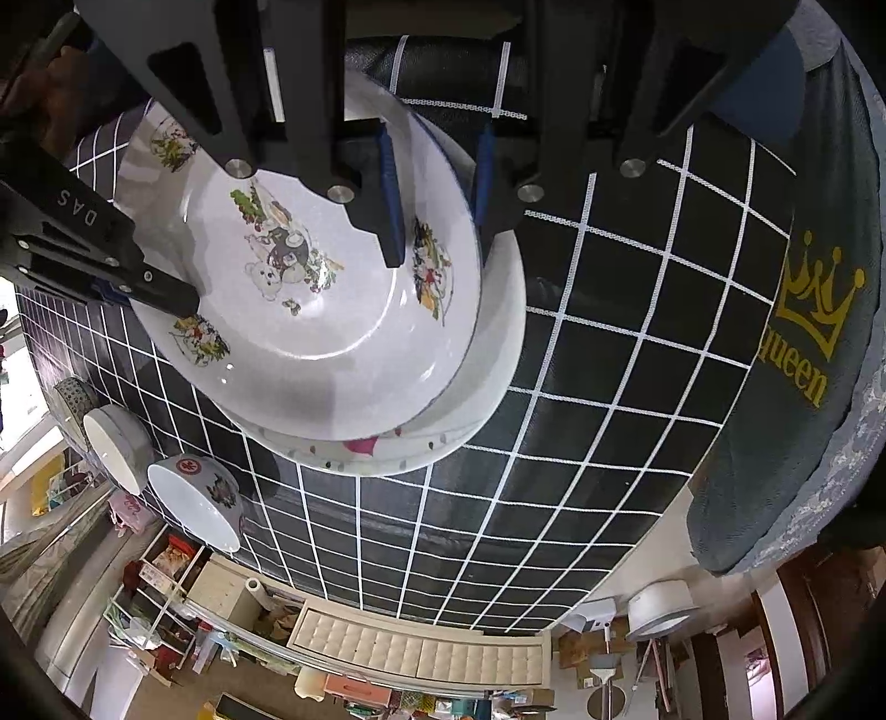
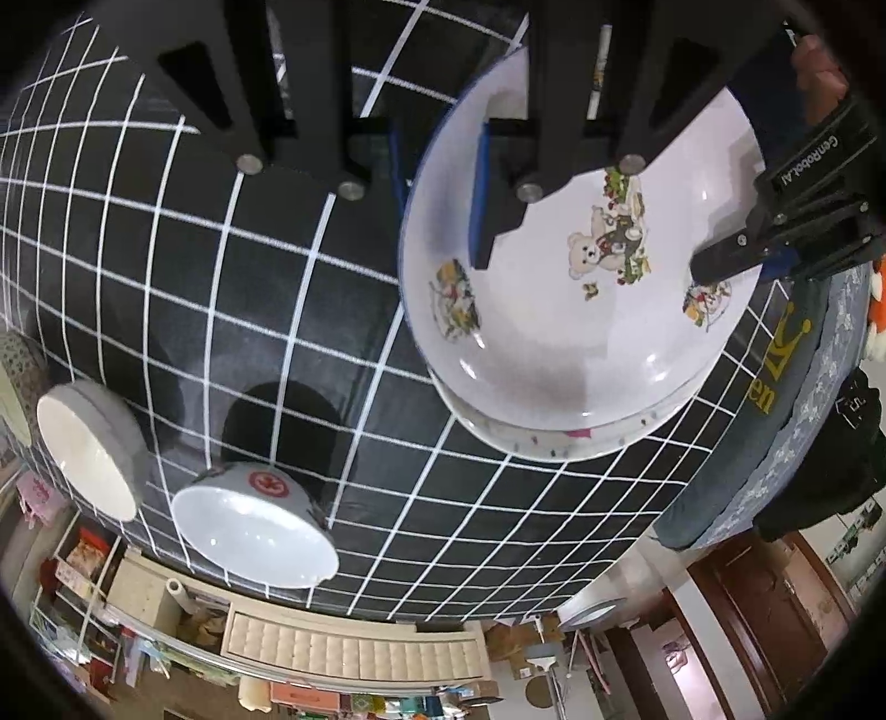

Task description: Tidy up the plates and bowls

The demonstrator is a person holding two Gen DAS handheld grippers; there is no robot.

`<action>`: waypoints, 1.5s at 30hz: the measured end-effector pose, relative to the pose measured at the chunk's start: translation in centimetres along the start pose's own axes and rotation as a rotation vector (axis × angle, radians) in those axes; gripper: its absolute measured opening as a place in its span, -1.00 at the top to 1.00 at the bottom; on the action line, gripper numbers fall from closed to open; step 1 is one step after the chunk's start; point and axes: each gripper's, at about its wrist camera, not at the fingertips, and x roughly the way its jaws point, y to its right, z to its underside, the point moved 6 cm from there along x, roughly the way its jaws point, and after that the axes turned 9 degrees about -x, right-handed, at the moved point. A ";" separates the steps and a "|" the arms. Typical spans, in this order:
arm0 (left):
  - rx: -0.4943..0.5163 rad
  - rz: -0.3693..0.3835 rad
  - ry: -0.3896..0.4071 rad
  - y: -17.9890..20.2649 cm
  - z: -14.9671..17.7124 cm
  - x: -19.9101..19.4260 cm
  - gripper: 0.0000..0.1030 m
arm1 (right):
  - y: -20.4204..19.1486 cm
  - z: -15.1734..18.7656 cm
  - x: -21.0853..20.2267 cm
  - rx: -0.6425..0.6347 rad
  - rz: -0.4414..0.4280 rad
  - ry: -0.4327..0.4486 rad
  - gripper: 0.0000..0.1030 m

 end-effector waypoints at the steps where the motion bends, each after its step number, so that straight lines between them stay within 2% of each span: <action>1: 0.002 0.000 -0.002 0.0 0.0 0.0 0.60 | 0.0 -0.1 0.1 0.001 0.002 -0.003 0.54; 7: 0.010 -0.010 -0.011 -0.1 -0.5 0.2 0.60 | 0.1 -0.5 0.4 0.006 0.014 -0.024 0.51; 14: 0.009 0.014 -0.008 -0.1 -1.0 -0.4 0.40 | -0.8 -0.9 0.7 -0.063 0.074 -0.044 0.51; 21: 0.032 -0.005 0.009 0.3 -0.7 -1.1 0.24 | -0.6 -0.8 0.4 -0.041 0.027 -0.032 0.46; 22: 0.035 -0.011 0.011 0.4 -0.7 -1.2 0.20 | -0.7 -0.8 0.2 -0.044 0.015 -0.028 0.33; 23: 0.040 -0.028 0.019 0.4 -0.6 -1.4 0.08 | -0.8 -0.7 0.0 -0.049 0.006 -0.022 0.22; 24: 0.046 -0.037 0.032 0.5 -0.6 -1.7 0.01 | -1.0 -0.7 -0.2 -0.053 0.004 -0.013 0.18; 32: 0.084 -0.028 0.080 1.6 -0.5 -3.9 0.01 | -1.1 -0.9 -3.0 -0.038 -0.013 0.072 -0.43; 36: 0.132 -0.061 0.127 3.1 -0.5 -5.2 0.01 | -0.6 -0.8 -5.3 -0.042 -0.016 0.114 -0.57; 37: 0.140 -0.063 0.137 3.5 -0.5 -5.5 0.01 | -0.4 -0.7 -6.0 -0.037 -0.012 0.129 -0.66; 43: 0.200 -0.033 0.175 6.2 -0.3 -7.4 0.01 | 1.2 -0.2 -8.7 -0.049 0.025 0.192 -0.98; 45: 0.198 -0.032 0.179 6.8 -0.3 -7.7 0.01 | 1.9 0.1 -9.3 -0.043 0.041 0.202 -0.99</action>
